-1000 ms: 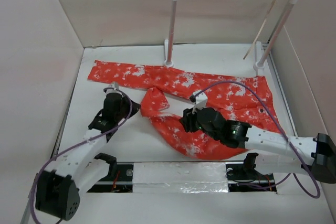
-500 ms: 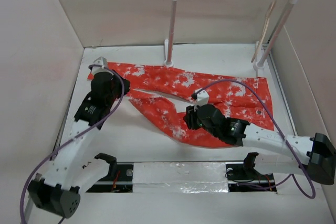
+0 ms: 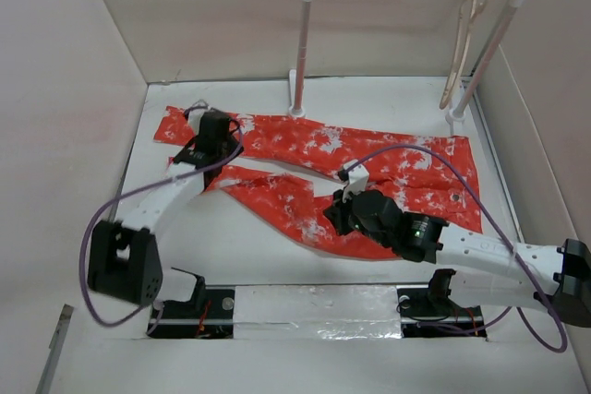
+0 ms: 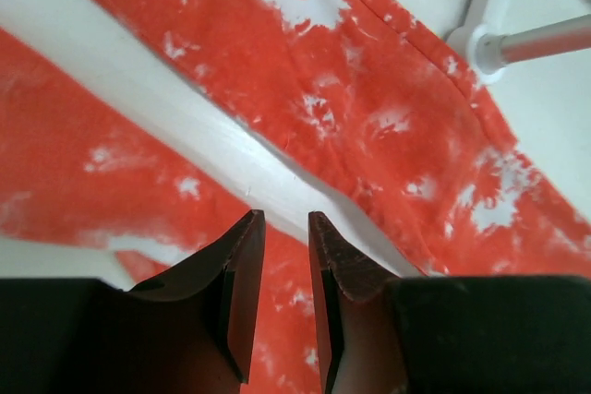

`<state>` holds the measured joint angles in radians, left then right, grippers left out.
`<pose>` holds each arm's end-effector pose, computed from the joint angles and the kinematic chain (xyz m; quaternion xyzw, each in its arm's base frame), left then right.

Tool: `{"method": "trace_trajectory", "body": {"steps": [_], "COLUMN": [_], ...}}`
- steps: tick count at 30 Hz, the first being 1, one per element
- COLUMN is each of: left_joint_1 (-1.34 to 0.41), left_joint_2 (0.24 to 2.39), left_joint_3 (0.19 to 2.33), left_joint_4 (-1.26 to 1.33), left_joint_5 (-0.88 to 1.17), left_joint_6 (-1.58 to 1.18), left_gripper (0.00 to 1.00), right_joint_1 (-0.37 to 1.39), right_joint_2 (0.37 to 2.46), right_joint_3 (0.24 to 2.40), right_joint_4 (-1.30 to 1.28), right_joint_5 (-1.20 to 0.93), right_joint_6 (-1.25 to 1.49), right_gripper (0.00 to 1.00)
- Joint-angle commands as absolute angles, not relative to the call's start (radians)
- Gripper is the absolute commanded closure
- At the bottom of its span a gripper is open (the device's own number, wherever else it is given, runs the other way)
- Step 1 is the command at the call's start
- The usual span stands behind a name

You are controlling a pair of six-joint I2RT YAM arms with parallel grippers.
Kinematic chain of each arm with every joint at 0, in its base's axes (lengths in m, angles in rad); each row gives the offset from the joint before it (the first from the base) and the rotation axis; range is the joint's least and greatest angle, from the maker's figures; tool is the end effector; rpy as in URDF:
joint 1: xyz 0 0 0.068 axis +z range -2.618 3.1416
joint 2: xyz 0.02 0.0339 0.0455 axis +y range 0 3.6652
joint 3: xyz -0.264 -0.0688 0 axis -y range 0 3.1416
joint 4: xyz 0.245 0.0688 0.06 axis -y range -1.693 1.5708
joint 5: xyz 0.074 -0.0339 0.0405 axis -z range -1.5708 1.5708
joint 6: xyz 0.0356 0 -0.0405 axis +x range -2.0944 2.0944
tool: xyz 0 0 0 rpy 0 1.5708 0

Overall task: Place the trousers on the hanger
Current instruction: Flatten out the trousers at the center of the board.

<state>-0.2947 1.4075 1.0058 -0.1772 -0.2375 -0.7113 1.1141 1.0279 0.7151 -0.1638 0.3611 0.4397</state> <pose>0.3057 -0.0840 0.2740 -0.2358 0.8428 -0.1365 0.4642 0.1130 0.2014 0.2720 -0.1898 0.8237 0.2494 0.4724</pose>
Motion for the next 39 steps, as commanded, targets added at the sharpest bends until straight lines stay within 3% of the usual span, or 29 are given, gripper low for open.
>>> {"method": "trace_trajectory", "body": {"steps": [1, 2, 4, 7, 9, 13, 20, 23, 25, 30, 33, 39], "left_joint_1": [-0.244, -0.224, -0.178, -0.134, -0.092, 0.018, 0.098, 0.107, 0.107, 0.117, 0.117, 0.103], "left_joint_2": [1.130, 1.074, 0.949, 0.858, 0.844, 0.931, 1.186, 1.268, 1.301, 1.347, 1.359, 1.131], "left_joint_3": [0.791, 0.728, 0.576, 0.477, 0.440, 0.417, 0.466, 0.505, 0.522, 0.554, 0.580, 0.522], "left_joint_4": [-0.115, -0.094, -0.066, -0.130, -0.155, -0.089, -0.006, 0.023, 0.029, 0.052, 0.028, 0.053], "left_joint_5": [-0.336, -0.333, -0.344, -0.373, -0.385, -0.306, -0.278, -0.267, -0.276, -0.310, -0.330, -0.347], "left_joint_6": [-0.850, -0.871, -0.925, -0.994, -1.009, -0.991, -0.986, -0.985, -0.997, -0.983, -0.974, -0.933], "left_gripper": [0.76, 0.76, 0.62, 0.59, 0.51, 0.45, 0.46, 0.54, 0.65, 1.00, 1.00, 1.00], "right_joint_1": [1.123, 1.123, 1.123, 1.123, 1.123, 1.123, 1.132, 1.132, 1.132, 1.132, 1.132, 1.132], "right_joint_2": [1.016, 1.015, 1.017, 1.012, 0.984, 0.919, 0.861, 0.842, 0.845, 0.883, 0.893, 0.905], "right_joint_3": [0.689, 0.684, 0.673, 0.672, 0.660, 0.614, 0.591, 0.571, 0.560, 0.574, 0.569, 0.572], "right_joint_4": [-0.127, -0.121, -0.101, -0.113, -0.110, -0.086, -0.138, -0.114, -0.086, -0.086, -0.068, -0.052], "right_joint_5": [0.383, 0.383, 0.379, 0.365, 0.367, 0.333, 0.334, 0.324, 0.321, 0.316, 0.302, 0.298], "right_joint_6": [0.436, 0.433, 0.425, 0.417, 0.420, 0.423, 0.437, 0.442, 0.448, 0.448, 0.449, 0.448], "right_gripper": [1.00, 1.00, 1.00, 0.96, 0.96, 0.93, 0.90, 0.90, 0.90, 0.90, 0.90, 0.90]}}
